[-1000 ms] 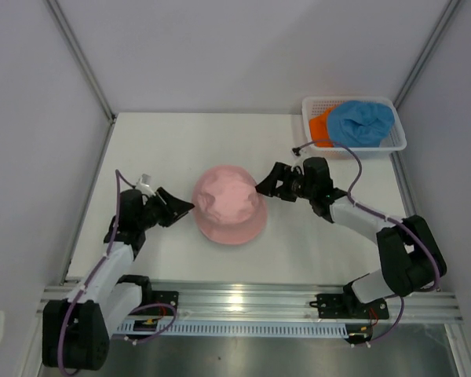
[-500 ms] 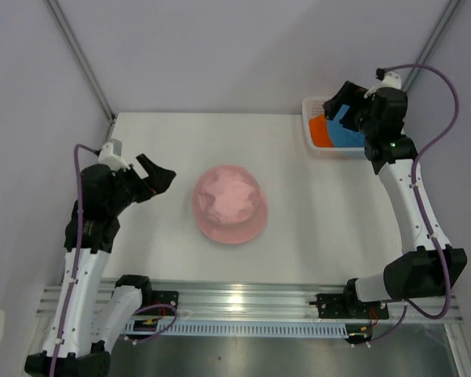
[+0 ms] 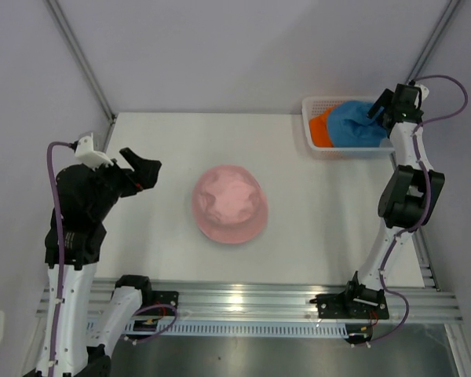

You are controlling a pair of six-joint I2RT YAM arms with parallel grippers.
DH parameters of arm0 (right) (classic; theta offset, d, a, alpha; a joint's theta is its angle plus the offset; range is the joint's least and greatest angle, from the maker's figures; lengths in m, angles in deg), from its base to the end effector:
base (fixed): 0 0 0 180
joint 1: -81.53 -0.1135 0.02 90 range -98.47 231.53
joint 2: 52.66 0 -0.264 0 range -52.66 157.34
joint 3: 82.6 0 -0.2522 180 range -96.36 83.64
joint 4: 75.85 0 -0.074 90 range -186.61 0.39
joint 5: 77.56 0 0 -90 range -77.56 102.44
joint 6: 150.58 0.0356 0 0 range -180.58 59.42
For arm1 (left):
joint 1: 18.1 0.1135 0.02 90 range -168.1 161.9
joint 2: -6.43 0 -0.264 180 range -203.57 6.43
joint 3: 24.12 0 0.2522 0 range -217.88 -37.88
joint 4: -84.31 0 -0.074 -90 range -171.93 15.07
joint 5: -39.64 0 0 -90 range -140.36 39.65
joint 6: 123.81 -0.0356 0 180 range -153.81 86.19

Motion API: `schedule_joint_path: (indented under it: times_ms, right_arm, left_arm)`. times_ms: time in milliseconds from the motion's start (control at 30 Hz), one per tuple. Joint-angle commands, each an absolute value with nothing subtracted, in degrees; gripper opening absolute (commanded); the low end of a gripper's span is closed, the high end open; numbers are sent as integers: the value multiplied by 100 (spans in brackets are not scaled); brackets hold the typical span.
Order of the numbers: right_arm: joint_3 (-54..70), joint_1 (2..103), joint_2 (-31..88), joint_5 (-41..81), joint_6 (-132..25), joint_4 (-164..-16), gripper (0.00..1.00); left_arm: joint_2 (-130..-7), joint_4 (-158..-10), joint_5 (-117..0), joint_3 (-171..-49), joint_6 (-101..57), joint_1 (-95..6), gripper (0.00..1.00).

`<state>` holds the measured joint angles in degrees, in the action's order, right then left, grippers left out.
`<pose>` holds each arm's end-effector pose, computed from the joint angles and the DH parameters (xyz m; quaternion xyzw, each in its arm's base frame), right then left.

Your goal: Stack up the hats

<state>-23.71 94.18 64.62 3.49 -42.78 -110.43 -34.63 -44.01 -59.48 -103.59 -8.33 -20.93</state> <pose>0.4734 -0.1119 0.3092 0.2648 0.8261 -0.0456 0.4954 0.1244 -0.0118 0.4185 -0.1051 0.7761 -0.2117 0.5847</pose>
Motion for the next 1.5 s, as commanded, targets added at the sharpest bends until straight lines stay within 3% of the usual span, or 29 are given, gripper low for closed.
schedule_joint_path:
  times_ms: [0,267,400,533,667,700,800,1200,1467]
  right_arm:
    - [-3026,9401,6687,111,-4335,-11043,93]
    - [-3414,9428,7461,-21,-4502,-11062,85]
    - [-3414,9436,7575,-21,-4546,-10983,64]
    - [-3440,9472,7584,22,-4661,-10974,54]
    - [-3571,9559,7610,163,-4696,-10991,32]
    - [-3615,9560,7610,181,-4722,-11052,20]
    - [-3756,9560,7514,321,-4845,-11131,0]
    - [-4212,9367,5818,2647,-4775,-11263,0]
    - [-4222,7883,4607,3133,-5056,-11756,0]
  left_arm:
    - [-3611,-4439,-5809,-10345,-876,-2091,100]
    - [-3998,-4650,-5844,-10371,-858,-2091,99]
    - [-4121,-4685,-5879,-10389,-814,-2091,100]
    - [-4156,-4695,-5906,-10423,-788,-2091,100]
    - [-4112,-4668,-5871,-10476,-788,-2091,99]
    - [-4103,-4686,-5870,-10476,-788,-2091,99]
    - [-4068,-4668,-5879,-10468,-779,-2091,99]
    - [-3769,-4651,-6143,-10450,-726,-2091,100]
    - [-3638,-4580,-6547,-10362,-682,-2091,100]
